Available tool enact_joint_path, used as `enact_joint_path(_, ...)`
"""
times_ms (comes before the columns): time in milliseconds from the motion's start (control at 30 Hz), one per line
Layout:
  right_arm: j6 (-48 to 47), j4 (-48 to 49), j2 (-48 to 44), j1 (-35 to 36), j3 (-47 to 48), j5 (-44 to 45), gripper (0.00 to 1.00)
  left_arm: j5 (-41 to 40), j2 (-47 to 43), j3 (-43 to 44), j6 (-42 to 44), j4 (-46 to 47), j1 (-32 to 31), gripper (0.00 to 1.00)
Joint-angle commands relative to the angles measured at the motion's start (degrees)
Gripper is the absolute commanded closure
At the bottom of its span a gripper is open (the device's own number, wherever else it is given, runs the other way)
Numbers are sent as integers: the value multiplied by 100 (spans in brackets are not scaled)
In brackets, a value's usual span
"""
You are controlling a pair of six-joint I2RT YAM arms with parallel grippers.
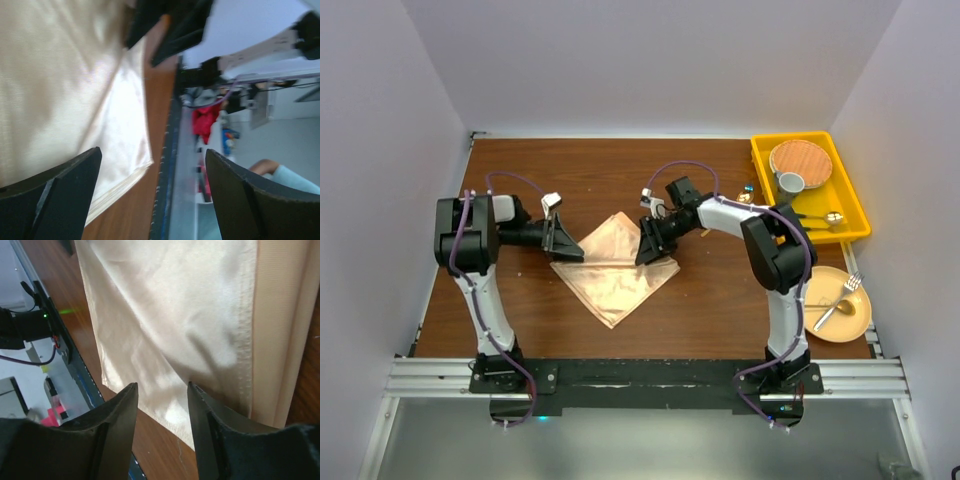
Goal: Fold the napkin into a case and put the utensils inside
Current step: Smooth out the upper triangle-folded napkin at the center of the board.
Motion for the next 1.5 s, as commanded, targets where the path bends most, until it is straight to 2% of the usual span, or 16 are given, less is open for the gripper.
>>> enact_joint_path(0,-64,-187,-684,43,-19,303,45,-2162,-1321,-189,-4099,2977,2,2)
enact_joint_path(33,-28,-179,-737,43,-37,382,42,-2566,-1846,-227,-4332,3586,2,0)
enact_joint_path(100,-11,-196,-965,43,-46,453,38,-3514,-1948,473,-4264,3163,-59,0)
enact_joint_path(233,-150,-319,-1379,43,-2,655,28,-3897,-2790,669,-4423,3467,37,0)
enact_joint_path(333,-29,-197,-1607,51,-2,638,23,-3994,-3660,257,-4361,4293,-50,0)
enact_joint_path(467,472,348,-1564,235,-37,471,9,-5608,-4873,-770,-4334,5811,-525,0)
enact_joint_path(533,701,673,-1459,445,-37,462,7,-5795,-5594,-1297,-4430,7233,-516,0)
enact_joint_path(600,1111,1102,-1354,604,-46,375,5,-6173,-5876,-1730,-4939,7555,-508,0)
enact_joint_path(633,1315,1296,-1266,727,-54,322,5,-6156,-5860,-1591,-5089,7355,-481,0)
enact_joint_path(733,1957,1930,-941,973,-81,154,4,-5078,-5378,-1397,-5755,6441,-525,0)
enact_joint_path(767,2071,2070,-783,1009,-81,102,4,-4631,-5237,-1457,-6315,6283,-551,0)
enact_joint_path(867,2476,2353,-467,1106,-46,-48,3,-4119,-4920,-2212,-7283,6561,-578,0)
enact_joint_path(1000,3099,3080,-133,1124,-63,-206,2,-3951,-4508,-2828,-7841,7509,-569,6)
enact_joint_path(1300,3926,4004,281,1132,-230,-680,2,-3572,-3593,-3163,-8316,8074,-841,35)
enact_joint_path(1333,3988,4075,369,1132,-239,-707,2,-3572,-3557,-3224,-8325,8057,-850,43)
enact_joint_path(1467,4226,4348,536,1124,-327,-804,2,-3747,-3417,-3339,-8202,7828,-868,60)
